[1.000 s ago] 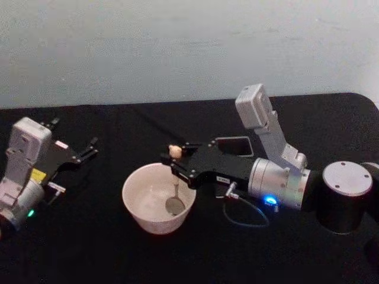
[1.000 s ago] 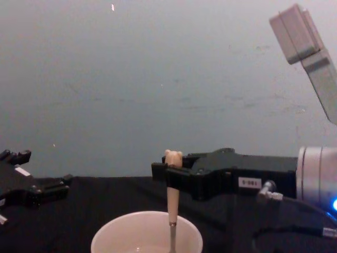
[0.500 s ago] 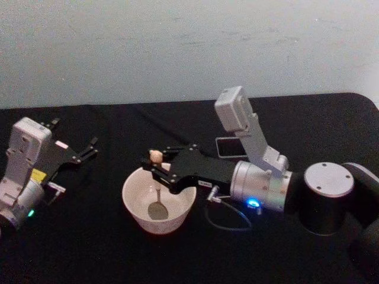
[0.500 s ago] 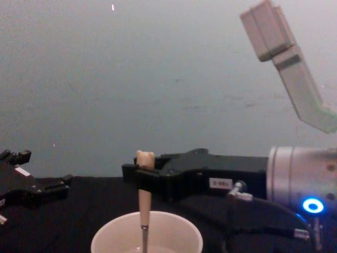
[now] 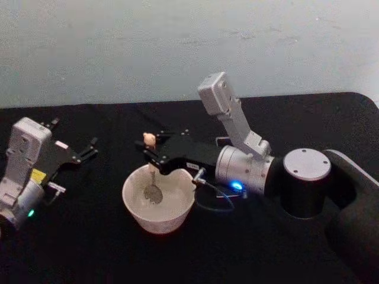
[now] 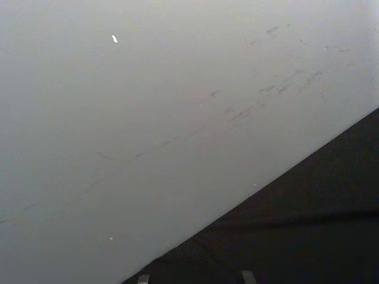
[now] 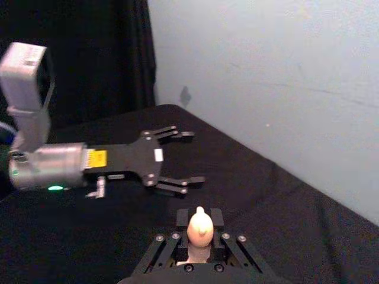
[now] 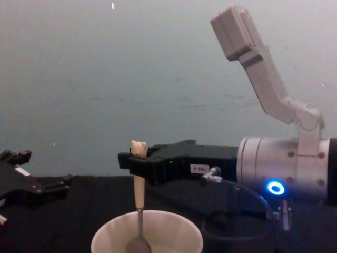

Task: Pick up the stirring spoon with one hand, stir inside the cup, then place it back in its original position.

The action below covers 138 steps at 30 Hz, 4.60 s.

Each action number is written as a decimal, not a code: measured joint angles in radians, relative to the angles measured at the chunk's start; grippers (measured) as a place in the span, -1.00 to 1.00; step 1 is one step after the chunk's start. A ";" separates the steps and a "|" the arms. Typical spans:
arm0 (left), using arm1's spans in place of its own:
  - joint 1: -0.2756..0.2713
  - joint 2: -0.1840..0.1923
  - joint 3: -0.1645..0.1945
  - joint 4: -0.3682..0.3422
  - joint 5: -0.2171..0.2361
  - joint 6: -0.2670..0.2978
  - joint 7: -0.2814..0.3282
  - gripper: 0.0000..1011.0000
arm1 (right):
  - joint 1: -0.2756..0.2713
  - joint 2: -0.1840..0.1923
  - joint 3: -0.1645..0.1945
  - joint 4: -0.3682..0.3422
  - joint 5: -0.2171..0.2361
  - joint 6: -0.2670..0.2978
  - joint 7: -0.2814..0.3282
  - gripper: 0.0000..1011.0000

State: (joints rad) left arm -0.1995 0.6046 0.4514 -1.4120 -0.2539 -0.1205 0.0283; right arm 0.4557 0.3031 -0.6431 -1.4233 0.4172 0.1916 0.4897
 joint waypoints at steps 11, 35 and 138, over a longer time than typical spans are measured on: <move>0.000 0.000 0.000 0.000 0.000 0.000 0.000 0.98 | 0.004 0.006 0.033 0.025 -0.018 -0.009 -0.013 -0.58; 0.000 0.000 0.000 0.000 0.000 0.000 0.000 0.98 | -0.098 0.113 0.050 -0.138 0.037 0.022 0.041 -0.58; 0.000 0.000 0.000 0.000 0.000 0.000 0.000 0.98 | -0.140 0.242 0.215 -0.180 0.136 0.008 -0.105 -0.58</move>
State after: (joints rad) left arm -0.1995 0.6047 0.4514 -1.4120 -0.2539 -0.1205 0.0283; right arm 0.3160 0.5452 -0.4280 -1.6034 0.5532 0.1998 0.3850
